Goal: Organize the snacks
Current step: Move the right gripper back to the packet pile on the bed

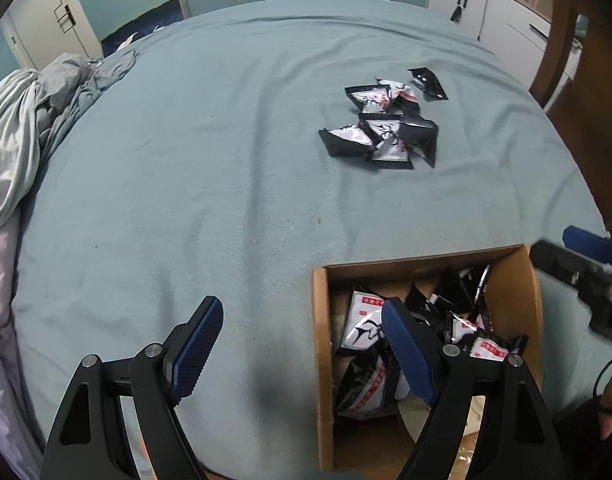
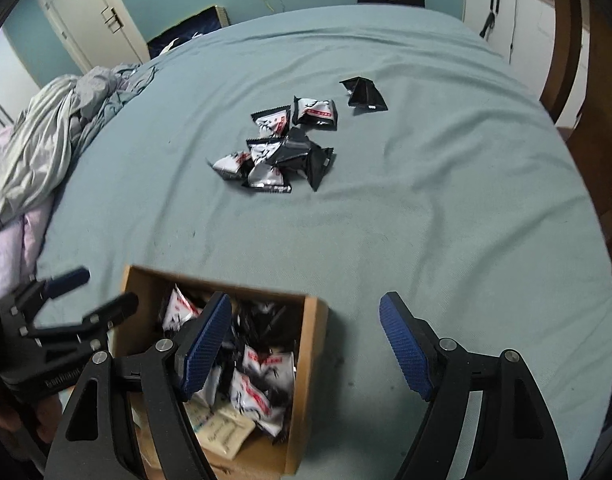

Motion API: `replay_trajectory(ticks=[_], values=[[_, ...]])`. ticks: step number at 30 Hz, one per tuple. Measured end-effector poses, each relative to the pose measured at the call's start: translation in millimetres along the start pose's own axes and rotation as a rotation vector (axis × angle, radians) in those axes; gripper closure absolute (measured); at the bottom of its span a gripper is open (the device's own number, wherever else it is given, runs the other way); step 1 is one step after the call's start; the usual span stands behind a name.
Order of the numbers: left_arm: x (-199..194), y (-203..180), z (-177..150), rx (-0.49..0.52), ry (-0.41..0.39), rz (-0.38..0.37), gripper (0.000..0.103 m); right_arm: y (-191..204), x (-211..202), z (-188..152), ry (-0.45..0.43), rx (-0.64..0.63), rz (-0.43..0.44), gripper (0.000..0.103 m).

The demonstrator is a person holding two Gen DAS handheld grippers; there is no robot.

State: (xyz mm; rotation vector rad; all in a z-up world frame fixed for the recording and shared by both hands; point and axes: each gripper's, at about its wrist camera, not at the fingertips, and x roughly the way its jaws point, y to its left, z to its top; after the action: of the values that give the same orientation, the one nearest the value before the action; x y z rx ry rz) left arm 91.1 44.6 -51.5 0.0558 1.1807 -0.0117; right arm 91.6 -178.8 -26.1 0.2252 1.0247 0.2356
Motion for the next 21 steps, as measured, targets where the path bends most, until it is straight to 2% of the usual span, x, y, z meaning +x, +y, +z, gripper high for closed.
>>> replay_trajectory(ticks=[8, 14, 21], values=[[5, 3, 6, -0.011, 0.008, 0.002, 0.021, -29, 25, 36, 0.008, 0.110, 0.028, 0.027], [12, 3, 12, -0.019, 0.026, 0.002, 0.021, -36, 45, 52, 0.021, 0.100, -0.034, 0.027], [15, 9, 19, -0.047, 0.029, -0.002, 0.021, -38, 70, 70, 0.048, 0.086, -0.021, 0.027]])
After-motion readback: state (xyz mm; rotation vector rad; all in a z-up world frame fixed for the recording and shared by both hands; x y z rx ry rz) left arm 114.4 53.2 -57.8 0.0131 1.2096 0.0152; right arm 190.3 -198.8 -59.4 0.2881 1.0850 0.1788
